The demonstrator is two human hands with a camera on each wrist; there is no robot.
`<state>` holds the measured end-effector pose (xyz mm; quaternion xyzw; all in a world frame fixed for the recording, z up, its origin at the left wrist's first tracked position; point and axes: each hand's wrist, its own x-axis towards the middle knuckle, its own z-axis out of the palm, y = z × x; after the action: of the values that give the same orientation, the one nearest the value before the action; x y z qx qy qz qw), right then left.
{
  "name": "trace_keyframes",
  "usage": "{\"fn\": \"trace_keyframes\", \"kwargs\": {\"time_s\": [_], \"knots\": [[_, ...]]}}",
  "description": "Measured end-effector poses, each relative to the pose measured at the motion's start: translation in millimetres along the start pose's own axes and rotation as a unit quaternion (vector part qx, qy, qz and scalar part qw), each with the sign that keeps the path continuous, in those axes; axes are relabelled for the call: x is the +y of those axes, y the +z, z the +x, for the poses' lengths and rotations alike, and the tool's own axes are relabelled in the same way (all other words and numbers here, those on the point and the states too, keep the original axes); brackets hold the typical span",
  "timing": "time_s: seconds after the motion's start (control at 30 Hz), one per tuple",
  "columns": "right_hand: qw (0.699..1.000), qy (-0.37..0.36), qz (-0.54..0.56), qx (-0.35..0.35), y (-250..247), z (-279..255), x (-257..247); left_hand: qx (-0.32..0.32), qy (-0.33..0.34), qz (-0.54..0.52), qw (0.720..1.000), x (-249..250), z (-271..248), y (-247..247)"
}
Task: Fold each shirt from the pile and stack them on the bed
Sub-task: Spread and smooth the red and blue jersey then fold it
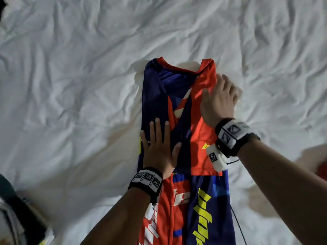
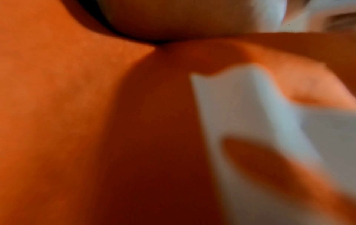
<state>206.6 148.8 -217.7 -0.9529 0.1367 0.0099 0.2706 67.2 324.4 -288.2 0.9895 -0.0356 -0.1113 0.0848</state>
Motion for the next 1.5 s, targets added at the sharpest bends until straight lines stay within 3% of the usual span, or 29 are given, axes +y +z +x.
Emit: {"fn": "trace_keyframes", "kwargs": {"time_s": [0.07,0.13,0.23,0.3,0.43,0.57,0.67,0.8,0.93,1.03,1.27,1.5], "knots": [[0.987,-0.128,-0.065,-0.067,11.7,-67.3,11.8,0.008,0.003,-0.009,1.0,-1.3,0.3,1.3],[0.964,-0.189,-0.136,-0.124,26.3,-120.0,46.6,0.005,0.002,-0.007,1.0,-1.6,1.5,0.6],[0.963,-0.143,-0.201,-0.113,29.3,-134.1,94.5,-0.005,-0.003,0.01,1.0,0.5,3.0,-0.4],[0.968,-0.108,-0.21,-0.089,20.9,-131.2,93.1,-0.012,-0.006,0.014,1.0,1.5,4.0,-1.4],[0.951,-0.203,-0.201,-0.114,23.8,-153.2,93.4,-0.033,-0.014,0.022,0.999,0.5,6.5,-1.7],[0.964,-0.118,-0.201,-0.127,6.6,-171.6,109.6,-0.029,-0.014,-0.039,0.999,7.2,-7.0,-29.7],[0.962,-0.182,-0.151,-0.137,-13.8,-219.9,99.4,-0.02,0.019,-0.041,0.999,17.0,-60.1,-51.1],[0.934,-0.244,-0.1,-0.242,-30.8,-325.4,105.2,-0.063,0.036,-0.046,0.996,19.3,-180.1,-54.4],[0.938,-0.258,-0.094,-0.213,-47.6,-417.9,110.7,-0.075,0.056,-0.041,0.995,4.6,-294.6,-45.1],[0.943,-0.237,-0.11,-0.209,-54.1,-457.7,120.0,-0.111,0.053,-0.047,0.991,-4.6,-342.8,-36.9],[0.913,-0.275,-0.162,-0.254,-54.0,-495.9,130.0,-0.205,0.107,-0.004,0.973,-13.0,-383.1,-30.5],[0.918,-0.3,-0.172,-0.195,-44.6,-497.7,130.5,-0.171,0.141,0.039,0.974,-10.3,-376.4,-23.1]]}}
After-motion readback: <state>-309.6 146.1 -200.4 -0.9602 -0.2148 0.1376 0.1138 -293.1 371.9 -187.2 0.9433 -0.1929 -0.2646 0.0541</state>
